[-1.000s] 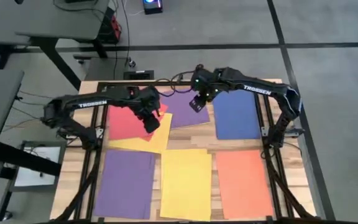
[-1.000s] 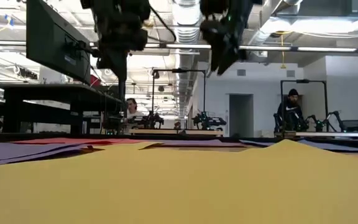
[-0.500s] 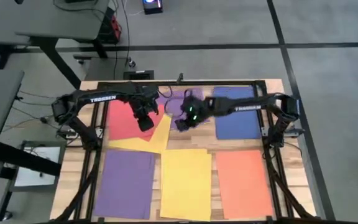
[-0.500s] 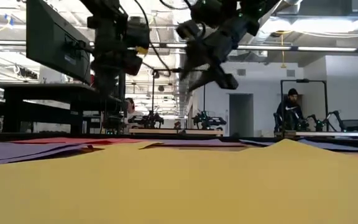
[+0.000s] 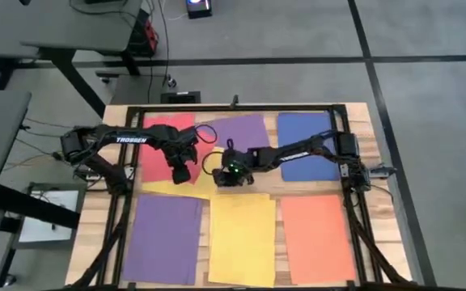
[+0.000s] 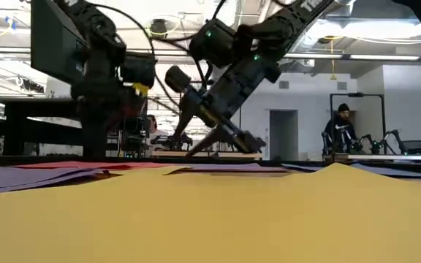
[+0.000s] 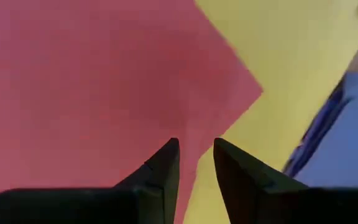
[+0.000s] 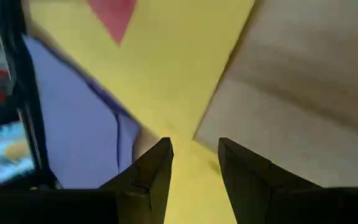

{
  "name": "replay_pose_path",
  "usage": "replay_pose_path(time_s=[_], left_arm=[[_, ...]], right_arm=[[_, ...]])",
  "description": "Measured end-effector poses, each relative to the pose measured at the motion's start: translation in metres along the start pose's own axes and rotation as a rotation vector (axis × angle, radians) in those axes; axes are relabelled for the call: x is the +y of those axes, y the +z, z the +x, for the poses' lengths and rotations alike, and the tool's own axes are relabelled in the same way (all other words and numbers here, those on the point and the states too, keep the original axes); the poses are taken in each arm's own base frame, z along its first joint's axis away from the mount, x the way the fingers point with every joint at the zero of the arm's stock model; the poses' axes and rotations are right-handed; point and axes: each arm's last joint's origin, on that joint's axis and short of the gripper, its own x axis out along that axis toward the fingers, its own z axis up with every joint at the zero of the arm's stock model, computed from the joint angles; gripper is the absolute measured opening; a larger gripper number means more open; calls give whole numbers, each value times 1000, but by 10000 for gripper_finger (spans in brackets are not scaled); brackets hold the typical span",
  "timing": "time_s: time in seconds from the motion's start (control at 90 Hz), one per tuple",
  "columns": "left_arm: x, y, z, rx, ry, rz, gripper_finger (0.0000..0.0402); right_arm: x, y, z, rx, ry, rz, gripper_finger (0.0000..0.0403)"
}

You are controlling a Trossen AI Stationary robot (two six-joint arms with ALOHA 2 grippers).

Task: Organize paper
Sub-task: Stack the yellow paper on top of the yellow paper

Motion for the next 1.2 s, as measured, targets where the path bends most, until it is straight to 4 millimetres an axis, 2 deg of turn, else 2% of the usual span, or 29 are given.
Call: replay_pose_path(time_s=[0.167, 0.478, 0.633, 0.767, 1.044, 1.2], left_arm=[[0, -7, 14, -32, -1, 19, 82], [-1, -7, 16, -57, -25, 42, 82], [-2, -6, 17, -68, -48, 42, 82], [-2, -6, 17, -68, -53, 47, 82], [-3, -4, 17, -90, -97, 63, 82], [-3, -1, 14, -103, -107, 64, 82]], right_arm=[[-13, 10, 16, -8, -14, 42, 123], [-14, 18, 21, -103, 2, 39, 123], [-21, 20, 39, -114, 29, 85, 123], [-14, 26, 49, -161, 78, 82, 123], [13, 31, 42, -179, 121, -146, 123], [20, 33, 40, -176, 144, -194, 123]])
